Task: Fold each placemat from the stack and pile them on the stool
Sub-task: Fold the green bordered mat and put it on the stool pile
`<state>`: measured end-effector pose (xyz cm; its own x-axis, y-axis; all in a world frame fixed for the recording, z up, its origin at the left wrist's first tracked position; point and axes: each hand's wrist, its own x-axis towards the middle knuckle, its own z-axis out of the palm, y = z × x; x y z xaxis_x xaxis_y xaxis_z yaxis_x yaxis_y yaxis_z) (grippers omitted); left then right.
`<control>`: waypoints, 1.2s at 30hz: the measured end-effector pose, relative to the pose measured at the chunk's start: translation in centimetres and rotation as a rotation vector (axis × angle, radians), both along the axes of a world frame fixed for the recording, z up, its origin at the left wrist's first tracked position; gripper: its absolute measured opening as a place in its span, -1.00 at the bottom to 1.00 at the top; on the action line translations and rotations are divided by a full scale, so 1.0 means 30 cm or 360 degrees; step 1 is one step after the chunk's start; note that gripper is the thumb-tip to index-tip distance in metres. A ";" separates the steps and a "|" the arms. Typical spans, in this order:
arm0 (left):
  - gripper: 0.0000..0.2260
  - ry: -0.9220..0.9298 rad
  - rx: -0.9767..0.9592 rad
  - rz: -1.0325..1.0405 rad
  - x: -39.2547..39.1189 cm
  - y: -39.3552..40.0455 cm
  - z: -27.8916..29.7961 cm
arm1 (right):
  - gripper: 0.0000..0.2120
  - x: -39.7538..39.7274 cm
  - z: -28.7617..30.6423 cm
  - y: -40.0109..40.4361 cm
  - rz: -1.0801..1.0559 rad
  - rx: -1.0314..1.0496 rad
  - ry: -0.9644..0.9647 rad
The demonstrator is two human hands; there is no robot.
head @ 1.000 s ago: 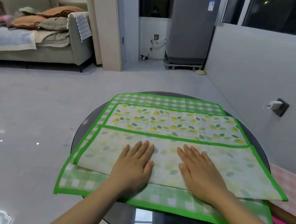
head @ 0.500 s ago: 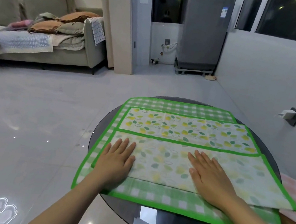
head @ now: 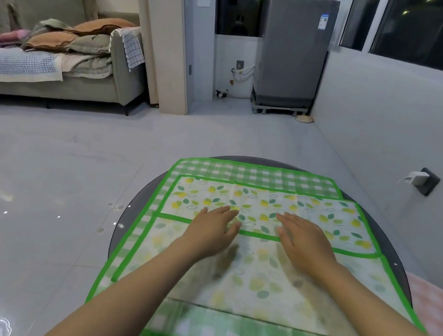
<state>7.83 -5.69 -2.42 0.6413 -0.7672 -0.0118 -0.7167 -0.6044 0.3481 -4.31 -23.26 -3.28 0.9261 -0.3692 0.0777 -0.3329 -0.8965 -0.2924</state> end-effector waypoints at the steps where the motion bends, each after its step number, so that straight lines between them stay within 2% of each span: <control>1: -0.58 -0.0003 -0.0034 0.0012 0.026 -0.038 -0.001 | -0.59 0.025 -0.001 -0.018 -0.0021 0.0019 -0.0001; 11: -0.64 -0.0115 -0.0176 0.0138 0.332 -0.357 -0.081 | -0.62 0.318 -0.069 -0.261 -0.0156 -0.0066 -0.0086; 15: -0.66 -0.0178 -0.0184 0.0148 0.412 -0.404 -0.129 | -0.66 0.381 -0.103 -0.339 -0.0259 -0.0162 -0.0089; 22: -0.79 -0.0149 -0.0423 0.0135 0.438 -0.419 -0.145 | -0.83 0.424 -0.119 -0.357 -0.0377 -0.0050 -0.0152; 26: -0.89 -0.0002 -0.0624 0.0200 0.402 -0.393 -0.075 | -0.86 0.403 -0.062 -0.346 -0.0384 0.0142 -0.0333; 29: -0.87 -0.0072 -0.0686 0.0139 0.369 -0.339 0.017 | -0.89 0.348 0.030 -0.313 -0.0330 0.0279 -0.0548; 32: -0.88 -0.0170 -0.0774 0.0066 0.314 -0.268 0.131 | -0.94 0.266 0.141 -0.272 -0.0224 0.0271 -0.0699; 36: -0.91 -0.0230 -0.0717 -0.0001 0.190 -0.155 0.257 | -0.98 0.115 0.286 -0.195 -0.0082 0.0245 -0.0727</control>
